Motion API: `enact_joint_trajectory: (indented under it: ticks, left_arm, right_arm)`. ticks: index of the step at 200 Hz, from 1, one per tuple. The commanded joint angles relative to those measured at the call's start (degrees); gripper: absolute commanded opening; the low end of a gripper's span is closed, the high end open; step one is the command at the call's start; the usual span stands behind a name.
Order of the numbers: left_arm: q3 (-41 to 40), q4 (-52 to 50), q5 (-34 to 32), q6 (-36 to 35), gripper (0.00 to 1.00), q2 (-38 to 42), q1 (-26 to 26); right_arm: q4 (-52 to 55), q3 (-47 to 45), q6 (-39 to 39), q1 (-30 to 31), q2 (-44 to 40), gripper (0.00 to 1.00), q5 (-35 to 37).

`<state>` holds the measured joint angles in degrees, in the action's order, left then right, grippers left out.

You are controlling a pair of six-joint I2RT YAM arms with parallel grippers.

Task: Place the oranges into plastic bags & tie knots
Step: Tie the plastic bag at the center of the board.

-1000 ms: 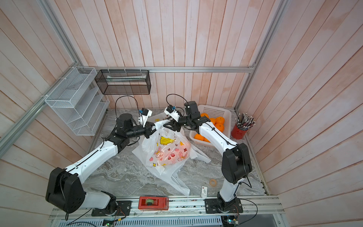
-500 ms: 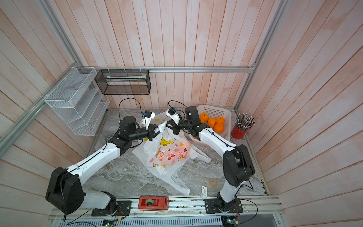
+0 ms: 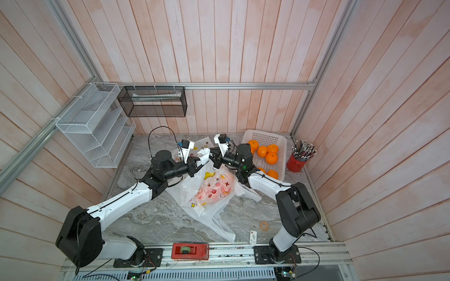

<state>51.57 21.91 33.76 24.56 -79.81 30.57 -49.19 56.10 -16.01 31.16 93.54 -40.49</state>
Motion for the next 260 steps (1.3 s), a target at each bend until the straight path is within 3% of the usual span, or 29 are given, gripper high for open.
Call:
enact_joint_trajectory:
  ticks: [1, 40, 72, 94, 136, 176, 204, 230, 260]
  left_arm:
    - [-2.4, 4.9, -1.0, 1.3, 0.0, 0.7, 0.5]
    - [-5.5, 4.3, -2.1, 0.1, 0.12, 3.2, -0.5]
    - [-9.5, -0.5, -2.9, -2.3, 0.41, 9.5, -2.5]
    - [-12.5, -6.9, -3.7, -5.1, 0.55, 14.7, -2.9]
    - [-17.5, -18.5, -7.3, -4.6, 0.67, 26.2, -5.7]
    - [-15.0, -18.2, -5.9, 8.9, 0.76, 31.2, -11.2]
    - [-8.7, -14.2, -0.4, 23.7, 0.76, 26.3, -13.0]
    - [-6.9, -2.8, 5.0, 39.0, 0.72, 20.3, -12.3]
    - [-3.4, -2.6, 2.7, 42.5, 0.67, 16.5, -10.0]
  right_arm:
    - [-14.6, -2.7, -5.8, 1.6, 1.1, 0.02, 3.0]
    - [-21.5, -5.5, -8.3, 2.6, 2.9, 0.02, 5.5]
    - [-20.8, -6.0, -6.8, 2.8, 2.9, 0.02, 6.5]
    - [-20.8, -6.2, -5.9, 2.8, 2.9, 0.02, 6.9]
    - [-20.1, -6.5, -3.9, 2.8, 2.4, 0.02, 6.8]
    - [-20.0, -7.7, -1.6, 3.0, 1.4, 0.02, 6.6]
    - [-19.8, -8.0, 0.0, 3.5, 1.3, 0.02, 7.4]
    - [-20.9, -8.0, 0.5, 4.0, 1.6, 0.02, 8.0]
    - [-22.0, -8.2, 0.6, 4.2, 1.6, 0.02, 8.5]
